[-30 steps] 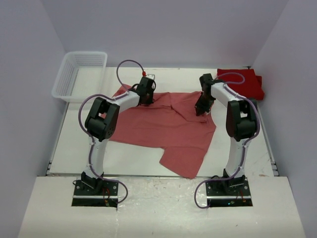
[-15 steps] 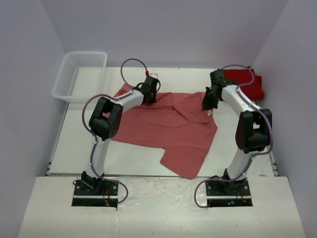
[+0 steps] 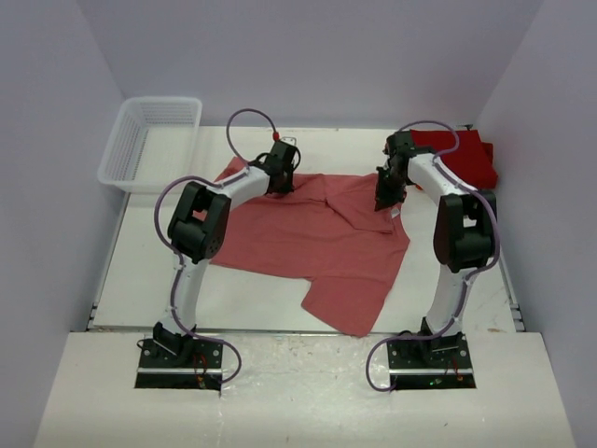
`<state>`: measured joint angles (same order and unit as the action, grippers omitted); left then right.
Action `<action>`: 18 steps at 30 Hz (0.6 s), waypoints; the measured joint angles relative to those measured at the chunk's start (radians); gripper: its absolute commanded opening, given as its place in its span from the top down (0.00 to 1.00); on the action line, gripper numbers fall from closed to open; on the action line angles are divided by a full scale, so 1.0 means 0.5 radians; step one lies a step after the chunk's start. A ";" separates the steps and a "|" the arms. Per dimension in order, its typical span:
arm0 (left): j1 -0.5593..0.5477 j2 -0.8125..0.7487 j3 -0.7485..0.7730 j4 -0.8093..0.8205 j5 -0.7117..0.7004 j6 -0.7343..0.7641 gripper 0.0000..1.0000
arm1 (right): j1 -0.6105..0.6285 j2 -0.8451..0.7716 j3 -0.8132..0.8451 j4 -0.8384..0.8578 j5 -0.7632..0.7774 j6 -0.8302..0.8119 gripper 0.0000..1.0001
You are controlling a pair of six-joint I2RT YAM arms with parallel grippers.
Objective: Fold and stack the t-shirts
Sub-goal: Fold the flattened tshirt in 1/3 of the way
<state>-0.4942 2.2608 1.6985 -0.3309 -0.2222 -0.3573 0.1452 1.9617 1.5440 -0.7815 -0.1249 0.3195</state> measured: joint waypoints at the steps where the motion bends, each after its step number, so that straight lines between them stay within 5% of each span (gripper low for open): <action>1: 0.012 0.000 0.002 -0.001 0.018 0.000 1.00 | 0.002 0.035 0.008 -0.038 0.009 -0.001 1.00; 18: 0.374 0.000 0.022 -0.018 0.214 0.006 1.00 | -0.002 0.686 0.936 -0.580 0.420 -0.143 1.00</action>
<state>-0.3073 2.2608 1.7096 -0.3397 -0.1150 -0.3542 0.1444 2.3047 2.0121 -1.0714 0.0849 0.2481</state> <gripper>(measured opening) 0.002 0.003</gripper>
